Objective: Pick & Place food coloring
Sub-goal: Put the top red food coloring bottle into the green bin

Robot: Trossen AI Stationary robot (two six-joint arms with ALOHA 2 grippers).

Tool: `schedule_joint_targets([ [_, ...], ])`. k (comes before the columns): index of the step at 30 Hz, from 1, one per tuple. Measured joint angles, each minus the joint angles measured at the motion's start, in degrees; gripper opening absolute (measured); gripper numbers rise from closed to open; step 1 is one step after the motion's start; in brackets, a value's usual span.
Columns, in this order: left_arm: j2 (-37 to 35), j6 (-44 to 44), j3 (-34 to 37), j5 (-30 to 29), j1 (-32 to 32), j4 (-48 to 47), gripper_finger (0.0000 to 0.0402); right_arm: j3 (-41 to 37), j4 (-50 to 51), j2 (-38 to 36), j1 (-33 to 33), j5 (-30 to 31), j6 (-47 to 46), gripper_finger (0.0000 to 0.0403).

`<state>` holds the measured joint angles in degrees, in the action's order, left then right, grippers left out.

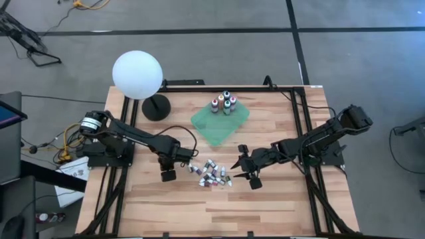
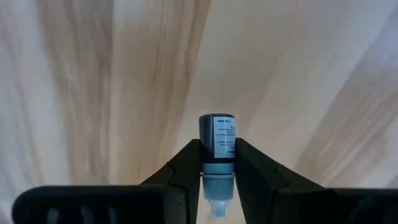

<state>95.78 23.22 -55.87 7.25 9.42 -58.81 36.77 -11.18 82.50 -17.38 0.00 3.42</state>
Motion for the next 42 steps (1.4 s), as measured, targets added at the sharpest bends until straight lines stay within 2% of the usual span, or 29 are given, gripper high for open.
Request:
schedule_joint_targets([
  [8, 0.9, 2.5, -0.6, 3.7, -0.3, -7.7, 0.0073, 0.0, 0.0, 0.0, 1.1, -0.1, -0.4, 0.0152],
  [25, 7.3, 0.3, -0.6, 8.5, -0.5, -6.2, 0.0073, 0.0, 0.1, 0.0, 1.0, -0.1, -0.5, 0.0152],
  [32, 7.4, -0.4, -1.4, 7.4, -0.5, -6.2, 0.0076, 0.0, 0.0, 0.0, 1.0, -0.1, -0.5, 0.0152],
  [42, 7.4, -3.0, -5.2, 4.3, -0.5, -6.2, 0.0126, 0.0, 0.1, 0.0, 1.0, -0.1, -0.5, 0.0152],
])
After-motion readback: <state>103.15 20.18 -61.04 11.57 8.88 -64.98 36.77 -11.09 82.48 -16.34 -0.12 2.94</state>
